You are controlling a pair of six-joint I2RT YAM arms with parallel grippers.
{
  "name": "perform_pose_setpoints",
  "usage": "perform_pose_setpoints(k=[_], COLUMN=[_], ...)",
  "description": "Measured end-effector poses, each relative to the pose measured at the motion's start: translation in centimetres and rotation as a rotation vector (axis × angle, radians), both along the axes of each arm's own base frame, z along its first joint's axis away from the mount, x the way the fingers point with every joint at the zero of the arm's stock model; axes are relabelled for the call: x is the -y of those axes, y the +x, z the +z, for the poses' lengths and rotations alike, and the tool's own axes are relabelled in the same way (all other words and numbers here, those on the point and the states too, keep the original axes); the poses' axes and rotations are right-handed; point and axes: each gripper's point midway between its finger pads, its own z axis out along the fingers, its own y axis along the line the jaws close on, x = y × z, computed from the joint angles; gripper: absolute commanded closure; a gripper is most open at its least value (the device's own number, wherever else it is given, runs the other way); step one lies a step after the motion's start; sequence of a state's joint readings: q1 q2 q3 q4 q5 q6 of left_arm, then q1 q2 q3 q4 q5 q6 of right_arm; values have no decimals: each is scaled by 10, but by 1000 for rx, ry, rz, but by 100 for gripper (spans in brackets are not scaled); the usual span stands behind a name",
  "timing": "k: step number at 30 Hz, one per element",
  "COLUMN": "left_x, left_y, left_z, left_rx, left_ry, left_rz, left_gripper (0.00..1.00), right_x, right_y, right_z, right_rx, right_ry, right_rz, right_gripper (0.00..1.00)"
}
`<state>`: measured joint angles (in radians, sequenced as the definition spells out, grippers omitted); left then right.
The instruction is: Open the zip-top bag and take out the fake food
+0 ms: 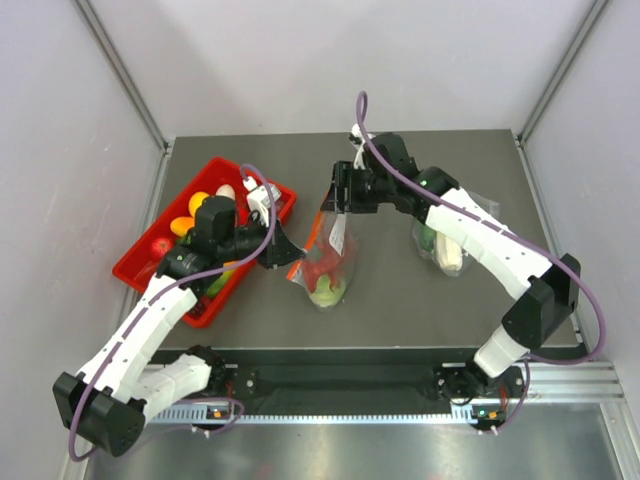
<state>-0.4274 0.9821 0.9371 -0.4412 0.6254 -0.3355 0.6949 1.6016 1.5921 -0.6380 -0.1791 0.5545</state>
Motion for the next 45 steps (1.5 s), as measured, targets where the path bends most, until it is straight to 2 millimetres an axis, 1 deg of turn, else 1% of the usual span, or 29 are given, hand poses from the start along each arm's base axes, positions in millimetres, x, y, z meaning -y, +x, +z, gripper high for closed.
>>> perform_pose_setpoints(k=[4,6,12,15,16,18,19,21,22,24,25,27,28,29,30,33,36,38,40,43,45], left_x=[-1,-1,-2,-2,-2,-2,-2,-3,-4,-5,-5,-5,-5,-5,-5,-3,1,5,8,13,14], left_y=[1,2,2,3,2,2,2,2,2,2,2,2,3,3,3,6,11,17,25,36,44], left_z=[-1,-1,-1,-2,-2,-1,-1,-2,-2,-3,-3,-2,-3,-3,-2,3,13,21,24,18,9], left_rx=[11,19,34,47,50,65,70,78,82,85,88,89,90,89,88,82,88,94,89,60,31], left_ry=[9,14,23,35,39,50,54,65,71,79,84,86,88,88,84,59,15,-19,-43,-47,-31], left_rz=[4,4,6,1,-1,-7,-10,-12,-13,-14,-13,-13,-11,-10,-7,13,36,53,74,98,113], left_gripper=[100,100,100,100,100,100,100,100,100,99,96,82,74,58,50,39,35,34,34,34,34], right_x=[-5,-5,0,0,0,-1,-2,-3,-4,-6,-6,-7,-7,-7,-8,-7,-7,-7,-8,-7,-7], right_y=[-1,-2,-5,-7,-8,-10,-11,-12,-12,-12,-12,-12,-12,-12,-12,-13,-13,-13,-13,-14,-14], right_z=[9,8,-14,-26,-29,-33,-35,-35,-35,-33,-33,-31,-31,-31,-31,-31,-31,-31,-31,-30,-28], right_rx=[14,12,-38,-64,-73,-82,-88,-91,-93,-90,-91,-92,-92,-91,-92,-93,-93,-93,-93,-91,-87], right_ry=[10,4,-64,-96,-104,-113,-118,-121,-119,-113,-111,-107,-105,-105,-106,-108,-108,-107,-108,-107,-106], right_rz=[3,1,-15,-15,-13,-8,-6,1,4,6,6,7,7,7,7,8,8,8,8,8,7], right_gripper=[41,41,43,47,51,57,65,77,87,97,100,100,100,100,100,100,100,100,100,100,100])
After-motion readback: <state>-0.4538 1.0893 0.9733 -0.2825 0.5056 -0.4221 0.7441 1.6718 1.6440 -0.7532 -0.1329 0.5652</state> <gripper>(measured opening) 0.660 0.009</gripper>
